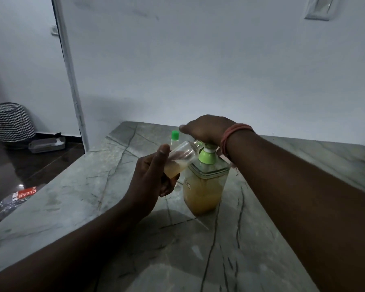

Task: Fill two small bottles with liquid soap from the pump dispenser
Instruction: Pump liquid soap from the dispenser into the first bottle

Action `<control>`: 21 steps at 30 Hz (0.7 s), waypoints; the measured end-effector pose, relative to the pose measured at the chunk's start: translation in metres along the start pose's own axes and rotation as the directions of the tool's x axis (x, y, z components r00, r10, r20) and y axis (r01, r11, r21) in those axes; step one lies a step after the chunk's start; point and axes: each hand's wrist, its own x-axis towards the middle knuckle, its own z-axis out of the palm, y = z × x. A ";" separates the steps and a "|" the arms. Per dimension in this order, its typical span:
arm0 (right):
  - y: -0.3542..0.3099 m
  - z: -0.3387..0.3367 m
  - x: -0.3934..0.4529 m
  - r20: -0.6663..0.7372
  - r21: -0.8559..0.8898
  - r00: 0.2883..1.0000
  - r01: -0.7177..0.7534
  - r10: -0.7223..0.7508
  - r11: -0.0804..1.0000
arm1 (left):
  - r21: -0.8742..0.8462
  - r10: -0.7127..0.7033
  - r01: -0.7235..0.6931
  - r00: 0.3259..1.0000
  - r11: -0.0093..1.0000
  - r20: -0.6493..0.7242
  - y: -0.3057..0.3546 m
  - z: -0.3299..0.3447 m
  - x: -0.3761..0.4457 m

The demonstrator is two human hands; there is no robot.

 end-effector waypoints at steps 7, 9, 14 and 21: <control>0.004 0.004 -0.003 0.030 0.031 0.999 0.018 -0.019 0.999 | -0.030 0.009 -0.008 1.000 0.999 0.028 -0.001 -0.001 0.000; 0.001 0.005 -0.003 0.053 0.032 0.999 -0.013 0.012 0.999 | -0.011 0.012 -0.012 0.999 1.000 0.031 0.000 -0.001 -0.002; -0.004 0.000 0.000 0.056 -0.080 0.998 0.026 -0.022 0.996 | -0.026 0.008 -0.008 0.999 1.000 0.033 0.003 -0.002 0.002; 0.006 0.002 0.003 0.015 0.043 1.000 0.022 -0.023 0.999 | -0.043 0.002 0.000 0.998 0.999 0.057 0.001 -0.001 0.003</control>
